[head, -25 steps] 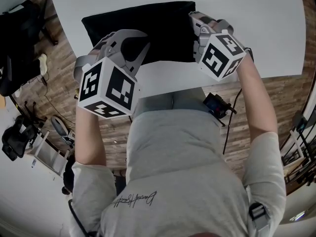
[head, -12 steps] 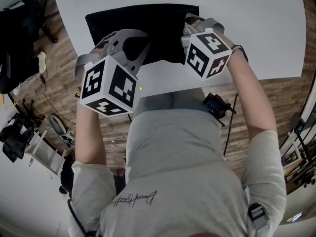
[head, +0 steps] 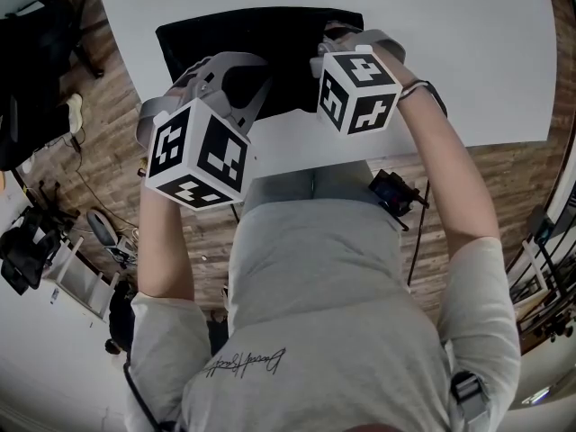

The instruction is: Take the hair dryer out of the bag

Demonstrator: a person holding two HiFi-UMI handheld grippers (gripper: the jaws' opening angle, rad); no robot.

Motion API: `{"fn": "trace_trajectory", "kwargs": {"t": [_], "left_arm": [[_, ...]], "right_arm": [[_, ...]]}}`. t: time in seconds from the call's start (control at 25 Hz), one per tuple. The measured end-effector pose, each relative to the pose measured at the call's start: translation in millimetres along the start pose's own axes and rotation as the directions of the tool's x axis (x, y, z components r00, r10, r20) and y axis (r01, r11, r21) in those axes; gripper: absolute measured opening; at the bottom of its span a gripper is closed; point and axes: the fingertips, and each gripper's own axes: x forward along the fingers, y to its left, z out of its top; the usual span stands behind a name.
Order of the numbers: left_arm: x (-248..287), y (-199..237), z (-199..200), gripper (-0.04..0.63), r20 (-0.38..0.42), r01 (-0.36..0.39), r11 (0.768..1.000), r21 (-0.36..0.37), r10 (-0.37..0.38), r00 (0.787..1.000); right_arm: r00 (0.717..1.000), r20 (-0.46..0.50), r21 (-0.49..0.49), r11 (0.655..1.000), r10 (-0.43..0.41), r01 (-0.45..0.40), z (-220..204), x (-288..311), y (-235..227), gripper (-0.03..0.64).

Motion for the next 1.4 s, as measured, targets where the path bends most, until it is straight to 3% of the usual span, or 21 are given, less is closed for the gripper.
{"fn": "trace_trajectory", "kwargs": {"t": [0.44, 0.92, 1.4], "left_arm": [[1, 0, -1, 0.018, 0.009, -0.004, 1.000, -0.022, 0.004, 1.000], [6, -6, -13, 0.020, -0.013, -0.002, 1.000, -0.023, 0.002, 1.000], [7, -6, -10, 0.020, -0.006, 0.006, 1.000, -0.012, -0.006, 1.000]], "right_arm": [[0.982, -0.183, 0.048, 0.998, 0.046, -0.038, -10, 13, 2, 0.221], [0.990, -0.141, 0.032, 0.999, -0.022, 0.026, -18, -14, 3, 0.198], [0.988, -0.151, 0.067, 0.997, -0.025, 0.035, -40, -24, 6, 0.199]]}}
